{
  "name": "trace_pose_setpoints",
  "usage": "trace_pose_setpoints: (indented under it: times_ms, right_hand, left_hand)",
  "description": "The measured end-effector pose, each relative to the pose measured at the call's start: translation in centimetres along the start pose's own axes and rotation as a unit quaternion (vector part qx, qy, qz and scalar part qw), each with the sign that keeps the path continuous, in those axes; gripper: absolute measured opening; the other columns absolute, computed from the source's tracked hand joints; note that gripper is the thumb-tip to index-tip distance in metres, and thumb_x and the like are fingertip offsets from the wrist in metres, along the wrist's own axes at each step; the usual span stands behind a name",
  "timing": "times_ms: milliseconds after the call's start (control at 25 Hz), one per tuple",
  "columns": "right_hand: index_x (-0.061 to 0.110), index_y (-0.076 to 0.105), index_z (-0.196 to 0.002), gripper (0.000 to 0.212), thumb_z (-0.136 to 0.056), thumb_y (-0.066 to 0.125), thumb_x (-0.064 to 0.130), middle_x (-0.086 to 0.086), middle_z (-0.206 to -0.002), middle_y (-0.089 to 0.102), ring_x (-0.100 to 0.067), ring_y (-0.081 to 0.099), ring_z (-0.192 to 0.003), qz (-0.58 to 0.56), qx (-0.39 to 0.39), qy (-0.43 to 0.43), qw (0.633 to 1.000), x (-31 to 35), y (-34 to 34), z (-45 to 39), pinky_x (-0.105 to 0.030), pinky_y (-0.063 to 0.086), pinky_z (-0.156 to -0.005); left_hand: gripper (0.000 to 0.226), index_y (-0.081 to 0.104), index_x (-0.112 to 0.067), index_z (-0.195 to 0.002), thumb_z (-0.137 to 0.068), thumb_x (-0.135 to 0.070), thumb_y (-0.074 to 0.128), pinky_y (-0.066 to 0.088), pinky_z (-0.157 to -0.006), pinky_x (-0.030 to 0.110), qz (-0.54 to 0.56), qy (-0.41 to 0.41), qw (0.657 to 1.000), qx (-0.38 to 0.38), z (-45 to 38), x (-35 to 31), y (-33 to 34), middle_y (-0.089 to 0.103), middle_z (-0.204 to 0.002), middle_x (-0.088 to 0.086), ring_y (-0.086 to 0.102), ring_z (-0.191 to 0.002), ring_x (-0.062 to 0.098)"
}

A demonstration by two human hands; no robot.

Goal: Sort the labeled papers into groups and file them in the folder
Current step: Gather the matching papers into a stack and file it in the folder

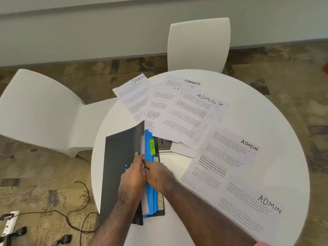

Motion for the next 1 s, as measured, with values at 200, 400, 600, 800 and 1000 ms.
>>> trace_pose_setpoints:
  times_ms: [200,400,600,800,1000]
  right_hand:
    - [0.033,0.063,-0.123,0.031,-0.098,0.047,0.024,0.011,-0.124,0.062,-0.012,0.061,-0.112,-0.113,-0.23,0.086,0.963,-9.9,-8.1,4.1,-0.027,0.047,-0.093]
    - [0.024,0.051,-0.137,0.047,-0.09,0.059,0.019,-0.003,-0.139,0.051,-0.028,0.047,-0.125,-0.003,-0.317,0.275,0.908,-24.9,-12.1,14.0,-0.047,0.039,-0.104]
    - [0.03,-0.006,-0.157,0.119,-0.072,0.068,0.07,0.002,-0.166,-0.007,-0.024,-0.001,-0.153,0.057,-0.124,0.391,0.91,-32.1,-10.7,21.4,-0.051,0.022,-0.116]
    - [0.028,-0.011,-0.156,0.124,-0.072,0.074,0.061,-0.002,-0.165,-0.008,-0.028,-0.003,-0.152,0.059,-0.11,0.397,0.909,-32.4,-10.0,21.4,-0.05,0.026,-0.116]
    - [0.024,0.008,-0.156,0.111,-0.074,0.076,0.054,-0.005,-0.147,0.026,-0.026,0.029,-0.134,0.074,-0.152,0.391,0.905,-31.6,-11.5,20.1,-0.041,0.044,-0.102]
  left_hand:
    - [0.039,0.029,-0.026,-0.136,-0.101,-0.012,0.037,0.057,-0.061,0.037,-0.132,0.038,0.99,0.032,-0.8,-0.2,4.4,0.052,-0.143,0.006,0.071,-0.085,0.022]
    - [0.07,0.049,-0.013,-0.136,-0.07,0.011,0.047,0.045,-0.103,0.05,-0.171,0.166,0.97,-0.039,-0.7,-4.1,8.3,0.042,-0.154,0.014,0.047,-0.135,0.039]
    - [0.062,0.041,-0.018,-0.145,-0.085,-0.01,0.055,0.037,-0.107,0.036,-0.128,0.181,0.971,0.089,1.5,-8.4,13.9,0.041,-0.154,0.0,0.046,-0.132,0.024]
    - [0.099,0.019,-0.021,-0.151,-0.077,-0.062,0.069,0.046,-0.092,0.048,-0.226,0.053,0.967,0.105,0.6,-7.3,17.9,0.035,-0.141,0.004,0.041,-0.126,0.027]
    - [0.096,0.025,-0.017,-0.148,-0.076,-0.052,0.077,0.05,-0.09,0.045,-0.237,0.06,0.966,0.083,0.1,-7.5,18.6,0.04,-0.133,0.007,0.043,-0.121,0.027]
Point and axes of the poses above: each hand's wrist, its own z-axis away from the middle knuckle, its own y-axis out of the palm, x = y × z, the point moved 4 cm from there along -z, towards the middle knuckle
